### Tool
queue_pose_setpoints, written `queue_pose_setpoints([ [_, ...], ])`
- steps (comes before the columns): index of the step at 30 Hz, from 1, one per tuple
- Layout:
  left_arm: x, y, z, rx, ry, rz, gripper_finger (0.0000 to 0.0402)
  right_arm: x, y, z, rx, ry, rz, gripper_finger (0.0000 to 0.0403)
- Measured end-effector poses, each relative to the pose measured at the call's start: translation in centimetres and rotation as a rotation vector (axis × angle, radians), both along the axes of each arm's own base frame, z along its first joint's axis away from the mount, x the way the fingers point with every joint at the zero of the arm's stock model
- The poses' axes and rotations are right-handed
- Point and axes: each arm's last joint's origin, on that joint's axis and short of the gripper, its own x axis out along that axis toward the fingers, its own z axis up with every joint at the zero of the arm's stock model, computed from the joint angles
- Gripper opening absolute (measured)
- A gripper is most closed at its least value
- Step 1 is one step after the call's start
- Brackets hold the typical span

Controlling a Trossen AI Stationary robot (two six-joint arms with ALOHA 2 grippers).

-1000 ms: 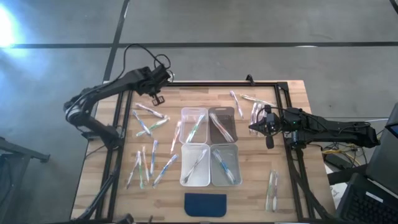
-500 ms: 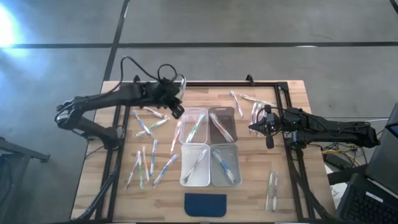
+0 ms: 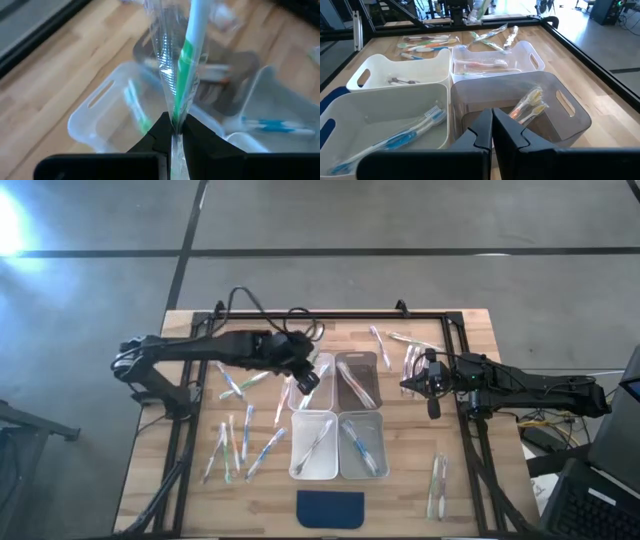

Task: Pick & Place Toothbrushes
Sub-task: Put the green toothbrush into the transparent bin

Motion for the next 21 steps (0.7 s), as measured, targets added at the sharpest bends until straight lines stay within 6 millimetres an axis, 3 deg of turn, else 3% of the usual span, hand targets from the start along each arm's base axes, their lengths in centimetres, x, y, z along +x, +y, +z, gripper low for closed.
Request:
queue_pose_setpoints([
  [9, 3.1, 0.2, -2.9, -0.052, 0.255, 0.019, 0.0028, 0.0, 0.0, 0.0, 0.0, 0.0, 0.0, 0.0008],
  [21, 4.4, 0.2, -5.8, -0.107, 0.353, -0.003, 0.0029, 0.0, 0.0, 0.0, 0.0, 0.0, 0.0, 0.0008],
])
